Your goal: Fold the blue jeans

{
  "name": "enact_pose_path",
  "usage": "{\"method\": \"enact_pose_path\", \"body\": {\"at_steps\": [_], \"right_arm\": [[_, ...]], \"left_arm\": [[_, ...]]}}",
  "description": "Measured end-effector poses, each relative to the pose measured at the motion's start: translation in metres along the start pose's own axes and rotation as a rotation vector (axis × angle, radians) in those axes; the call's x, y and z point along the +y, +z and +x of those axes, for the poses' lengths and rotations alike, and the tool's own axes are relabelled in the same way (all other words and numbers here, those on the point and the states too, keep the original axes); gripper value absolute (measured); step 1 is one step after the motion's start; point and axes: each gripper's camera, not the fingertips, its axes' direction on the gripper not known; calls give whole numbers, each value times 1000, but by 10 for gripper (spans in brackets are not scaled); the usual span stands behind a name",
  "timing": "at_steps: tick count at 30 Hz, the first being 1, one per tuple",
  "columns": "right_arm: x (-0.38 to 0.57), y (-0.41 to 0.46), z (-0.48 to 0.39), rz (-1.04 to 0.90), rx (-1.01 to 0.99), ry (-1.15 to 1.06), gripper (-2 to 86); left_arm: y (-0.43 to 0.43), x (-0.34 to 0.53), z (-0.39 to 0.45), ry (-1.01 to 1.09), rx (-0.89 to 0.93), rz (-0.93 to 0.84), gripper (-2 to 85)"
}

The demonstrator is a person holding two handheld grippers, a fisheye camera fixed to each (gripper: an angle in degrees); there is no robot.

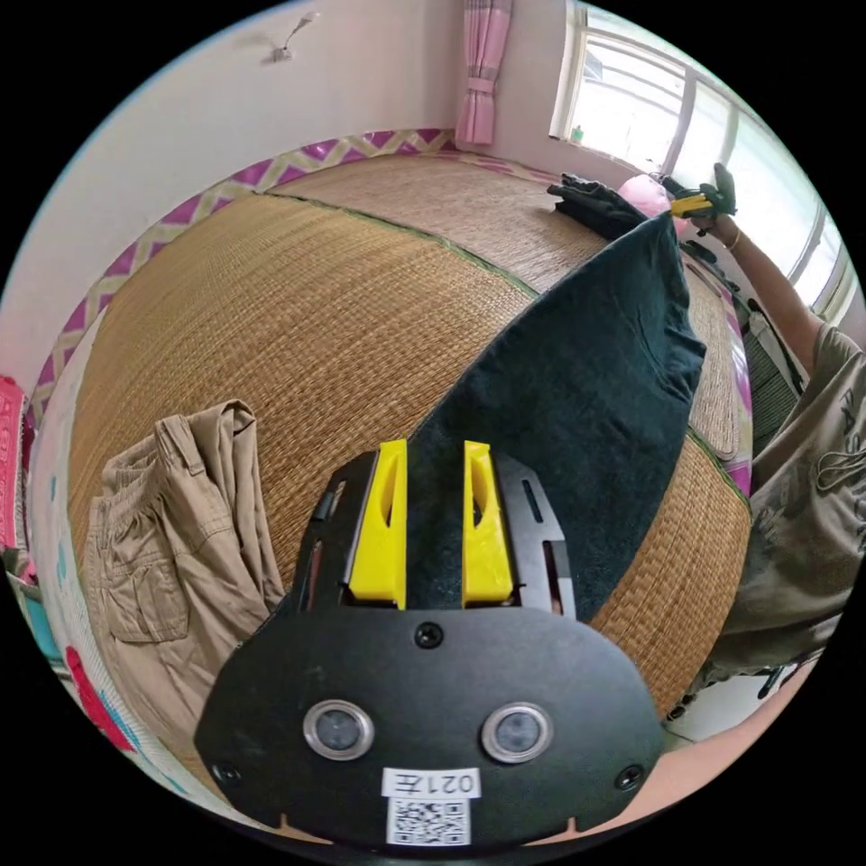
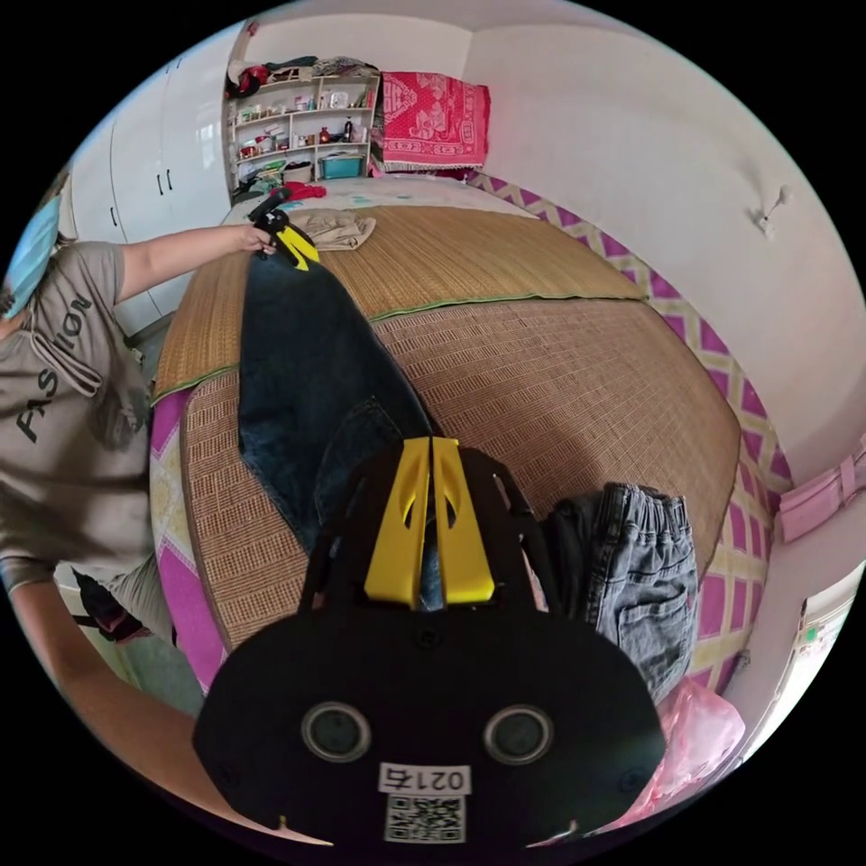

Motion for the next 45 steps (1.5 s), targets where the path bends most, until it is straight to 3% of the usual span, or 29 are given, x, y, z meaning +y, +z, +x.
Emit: {"method": "enact_pose_path", "body": {"at_steps": [2, 6, 11, 14, 18, 23, 25, 28, 31, 35, 40, 45], "right_arm": [[7, -8, -5, 4, 5, -8, -10], [19, -18, -12, -9, 33, -17, -10], [64, -60, -35, 53, 34, 1, -10], [112, -91, -72, 130, 26, 9, -10], [180, -103, -129, 172, -36, 35, -10], [274, -42, -181, 82, -146, 223, -9], [301, -9, -184, 30, -168, 311, -7], [331, -6, -181, 117, -186, 406, -6], [340, -32, -172, 105, -161, 424, -5], [358, -82, -151, 292, -118, 458, 2], [352, -79, -105, 263, 51, 613, 68], [372, -56, -26, 201, 54, 877, 134]], "left_arm": [[-9, 3, 1, 1, -57, -4, 17], [-52, 25, 13, 25, -75, 107, -6], [-159, 116, 75, 75, -52, 365, -9], [-193, 181, 127, 97, -36, 424, -9], [-189, 252, 174, 42, 30, 421, -9], [-94, 343, 180, -232, 261, 347, -9], [-90, 376, 173, -317, 316, 538, -9], [-90, 388, 158, -361, 391, 543, -9], [-116, 391, 155, -309, 335, 563, -8], [-158, 399, 135, -334, 203, 678, 3], [-144, 368, 99, -392, 112, 522, 39], [-119, 351, 66, -463, 97, 433, 35]]}}
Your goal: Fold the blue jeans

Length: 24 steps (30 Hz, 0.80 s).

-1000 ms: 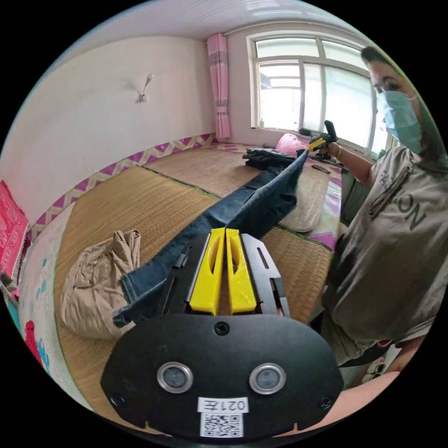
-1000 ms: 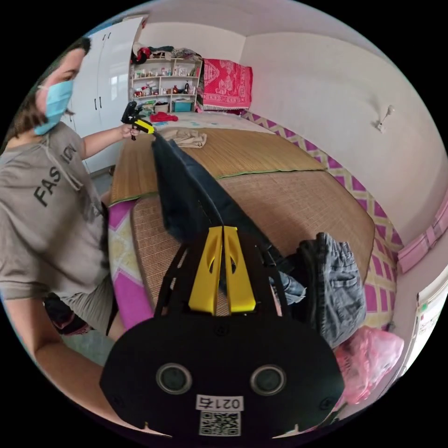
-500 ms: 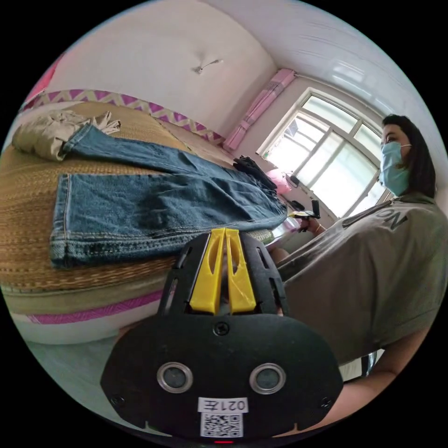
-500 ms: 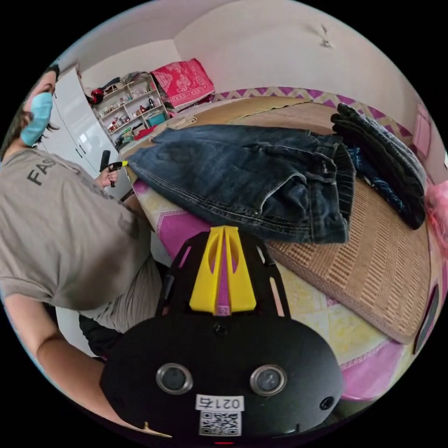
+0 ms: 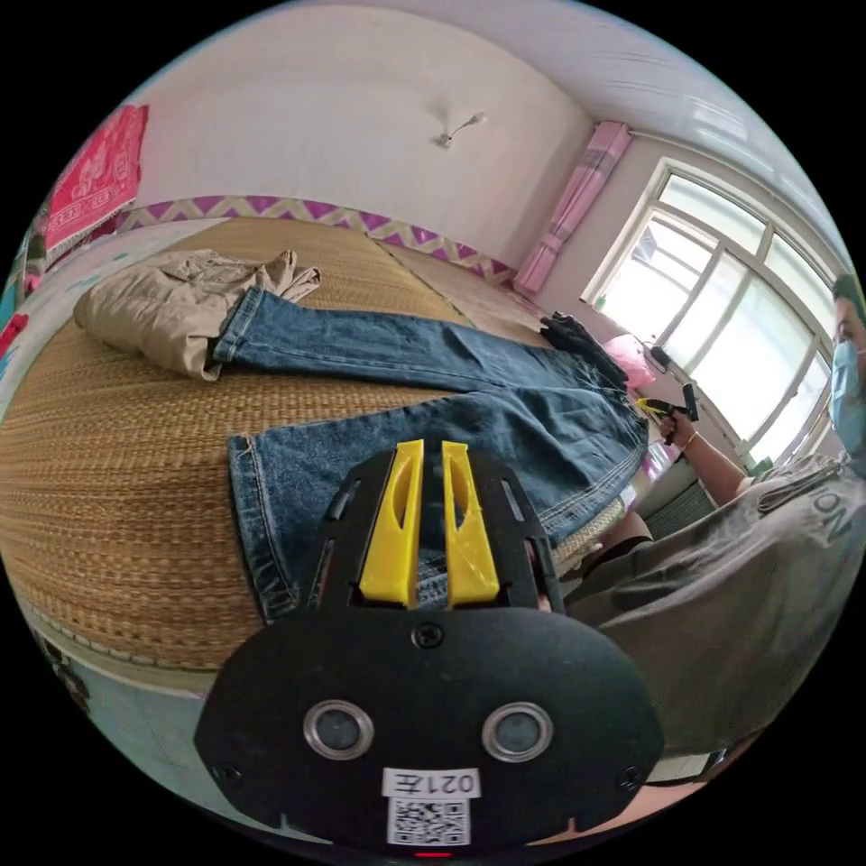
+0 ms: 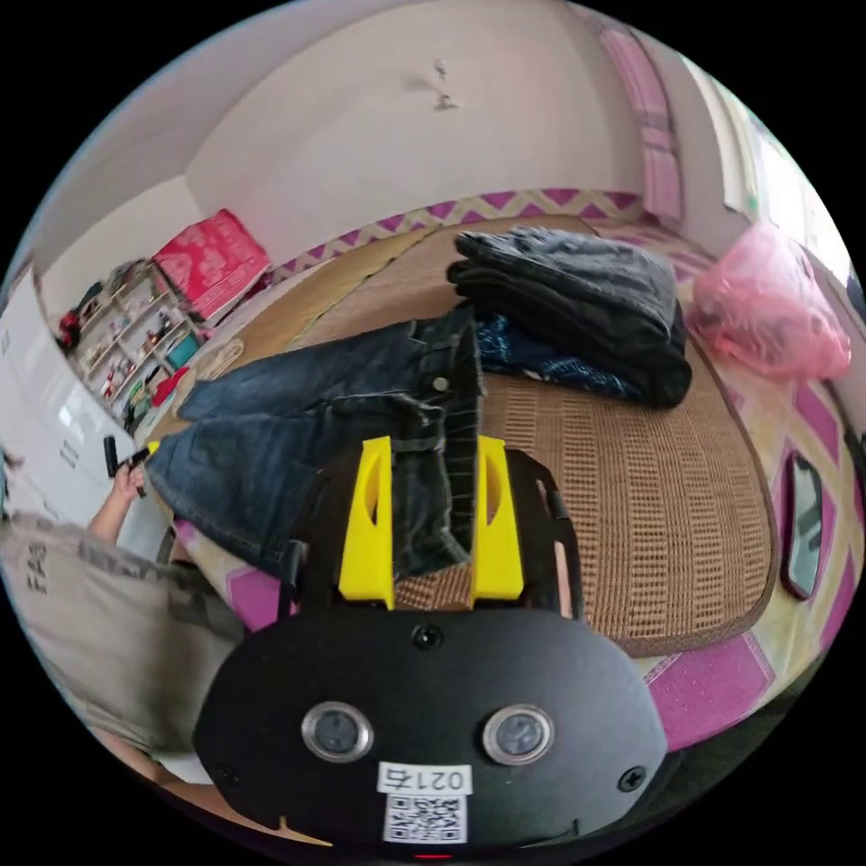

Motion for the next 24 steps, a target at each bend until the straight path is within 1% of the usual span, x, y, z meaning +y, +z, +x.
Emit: {"method": "enact_pose_path", "body": {"at_steps": [2, 3, 4, 5, 6, 8, 12, 16, 19, 21, 24], "right_arm": [[-15, 17, 40, -76, -23, 131, 142], [-17, 22, 49, -99, -52, 158, 136], [-20, 34, 64, -143, -162, 195, 122], [-21, 47, 76, -191, -333, 212, 64], [-21, 51, 81, -204, -396, 226, 35], [-16, 50, 97, -180, -453, 296, 17], [-4, 38, 112, -174, -434, 351, 4], [15, 16, 116, -171, -354, 370, 0], [31, 2, 114, -168, -273, 392, 1], [38, -4, 109, -143, -252, 406, 4], [34, -2, 87, -137, -188, 403, 15]], "left_arm": [[15, -8, -8, -11, -14, -50, 29], [19, -10, -11, -24, -14, -76, 27], [23, -15, -13, -33, -12, -104, 17], [25, -20, -15, -43, -22, -121, 7], [27, -22, -16, -50, -24, -130, 2], [32, -31, -20, -79, -36, -156, -7], [53, -59, -24, -102, 12, -244, -9], [93, -99, -10, -52, 46, -348, -9], [114, -115, -2, -8, 61, -360, -9], [118, -119, -3, 1, 69, -357, -9], [116, -113, -19, -65, 142, -331, -9]]}}
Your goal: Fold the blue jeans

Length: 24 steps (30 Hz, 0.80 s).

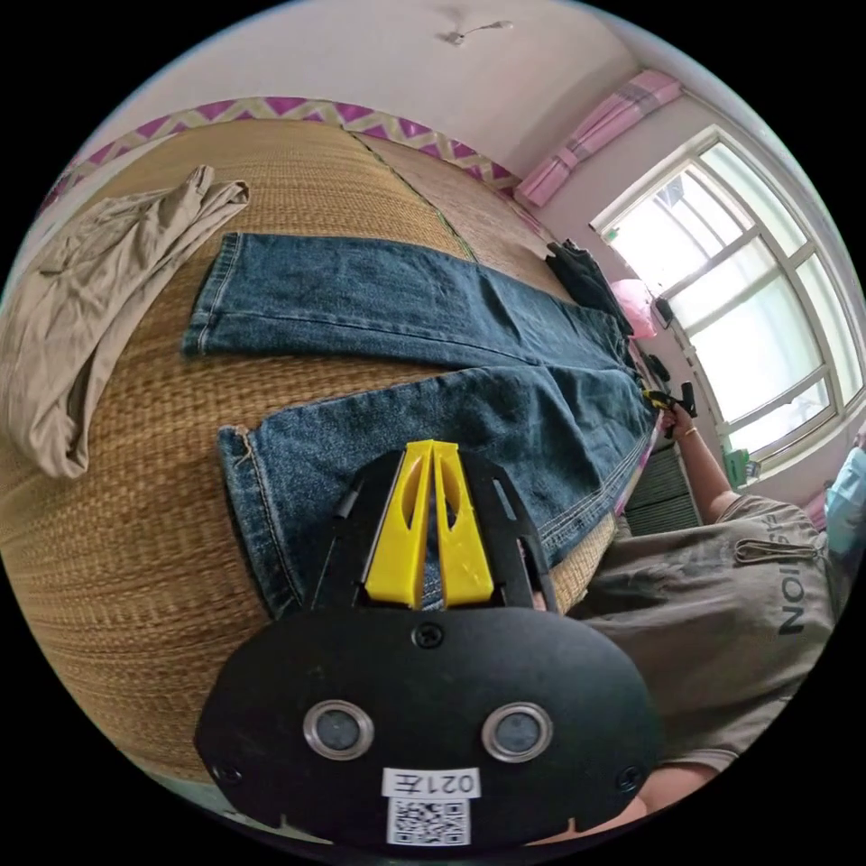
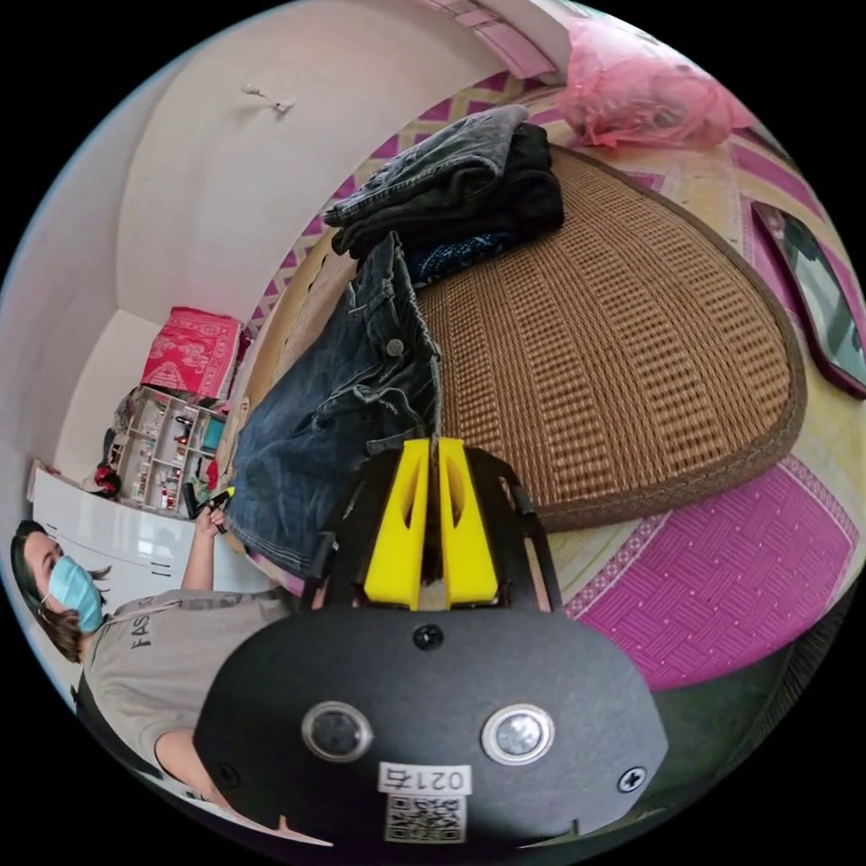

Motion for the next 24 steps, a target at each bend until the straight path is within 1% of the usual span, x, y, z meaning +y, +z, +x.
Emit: {"method": "enact_pose_path", "body": {"at_steps": [2, 6, 8, 11, 13, 16, 17, 20, 22, 24], "right_arm": [[-2, 2, -27, 10, 66, -17, 36], [-18, -2, -90, 86, 187, -172, 70], [-45, 22, -127, 38, 265, -287, 75], [-86, 66, -148, -77, 331, -313, 81], [-105, 87, -152, -109, 353, -288, 82], [-125, 110, -149, -143, 306, -228, 73], [-127, 115, -151, -158, 310, -222, 36], [-124, 102, -166, -122, 293, -253, -1], [-122, 92, -173, -81, 255, -258, -6], [-120, 97, -182, -92, 284, -276, -8]], "left_arm": [[-9, 12, -12, -57, 61, 39, -9], [-26, 29, -11, -59, 60, 100, -9], [-28, 35, -5, -57, 34, 95, -9], [-24, 40, 4, -59, 35, 80, -9], [-24, 45, 10, -62, 31, 81, -9], [-28, 52, 19, -65, 23, 87, -9], [-31, 54, 22, -64, 25, 88, -10], [-37, 59, 28, -66, 33, 96, -10], [-37, 60, 32, -62, 33, 99, -10], [-34, 59, 35, -56, 20, 99, -10]]}}
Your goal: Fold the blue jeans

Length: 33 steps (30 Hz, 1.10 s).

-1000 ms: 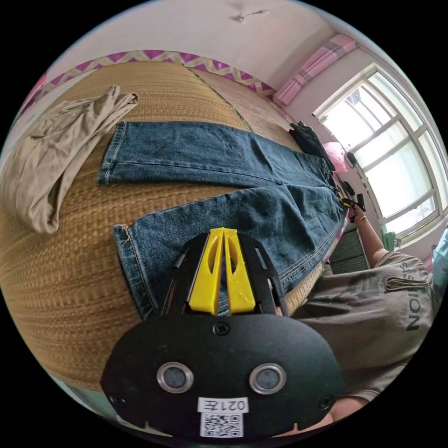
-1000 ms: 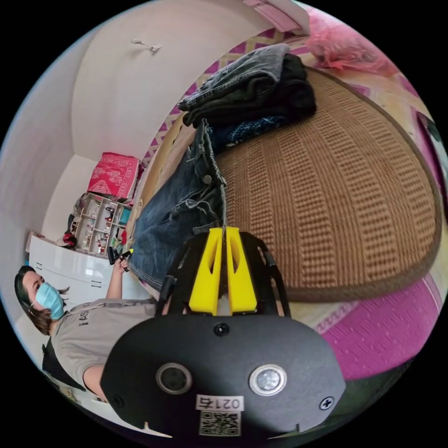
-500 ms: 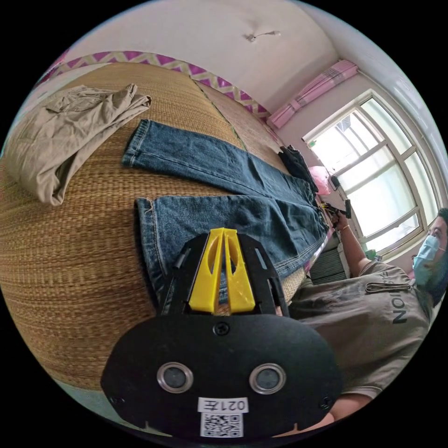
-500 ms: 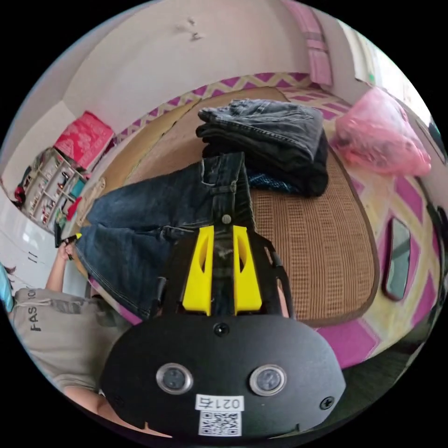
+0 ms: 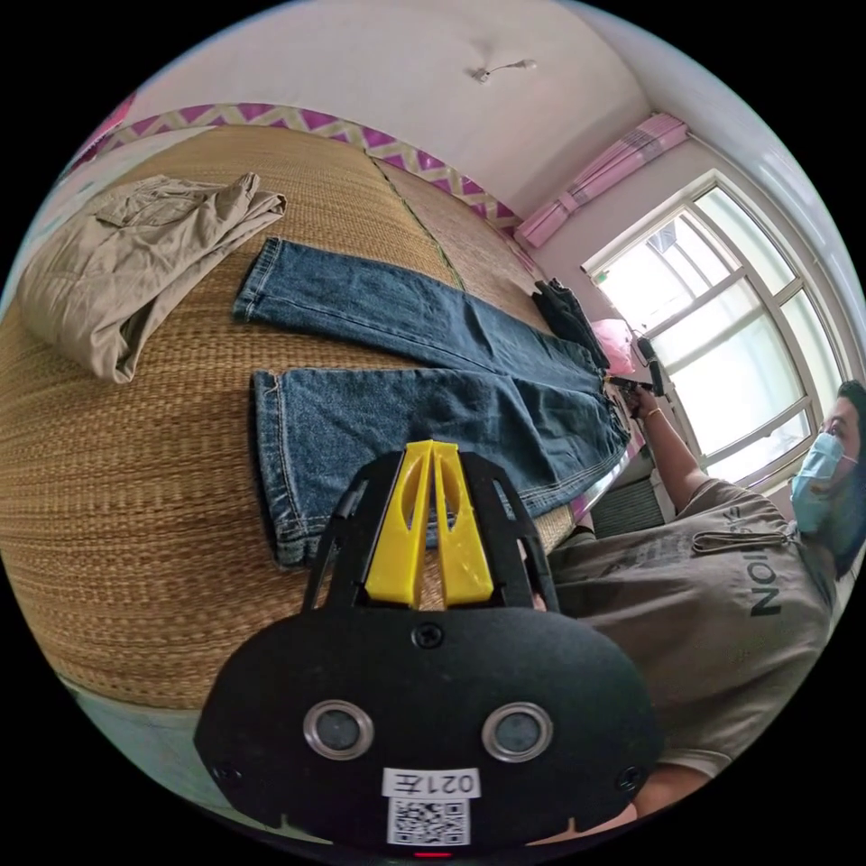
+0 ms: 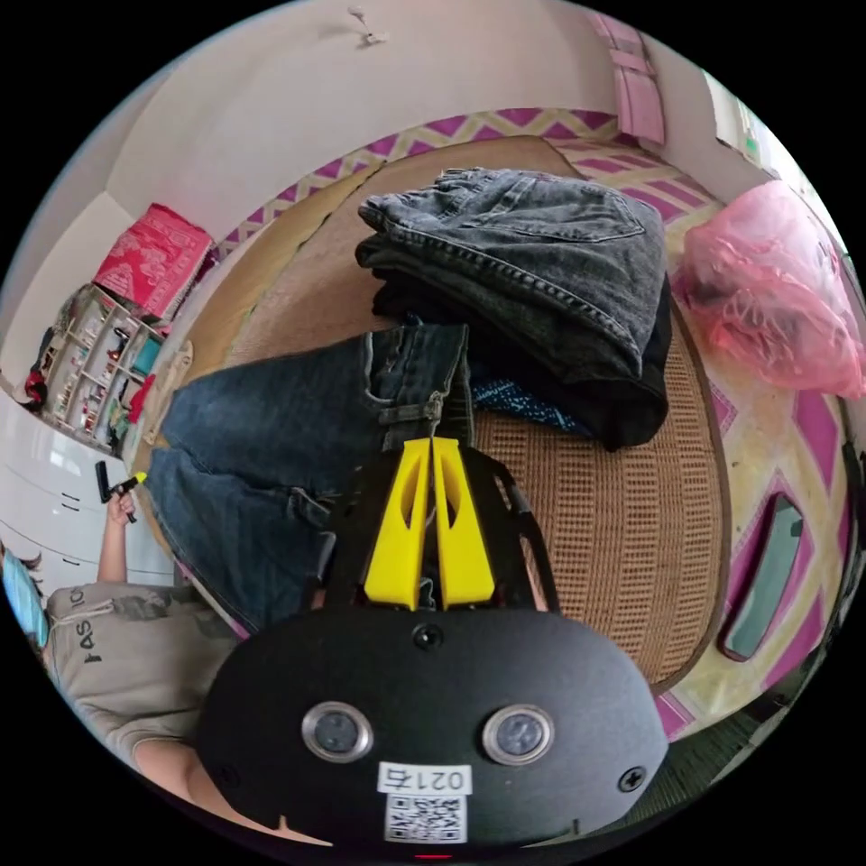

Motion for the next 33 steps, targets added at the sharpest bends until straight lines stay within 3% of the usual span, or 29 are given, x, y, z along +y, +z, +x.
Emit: {"method": "enact_pose_path", "body": {"at_steps": [6, 13, 15, 18, 21, 23, 28, 33], "right_arm": [[-9, 58, -43, -134, 236, -45, -8], [21, 39, -118, 11, 371, -152, -4], [29, 55, -133, -24, 381, -195, -3], [43, 84, -128, -71, 489, -168, -5], [56, 55, -107, 5, 598, 40, -8], [84, 16, -102, 165, 650, 106, -8], [137, -10, -103, 136, 436, 47, -7], [201, -19, -99, 115, 171, 78, -4]], "left_arm": [[15, -1, 5, -22, -86, 0, -9], [0, 6, -5, -49, -134, 77, -10], [4, 6, -12, -64, -131, 77, -10], [8, 12, -21, -97, -152, 67, -9], [-11, 34, -19, -106, -189, 131, -9], [-27, 57, -12, -92, -195, 150, -9], [-36, 103, 15, -57, -142, 162, 0], [-33, 152, 11, -271, -108, 221, 78]]}}
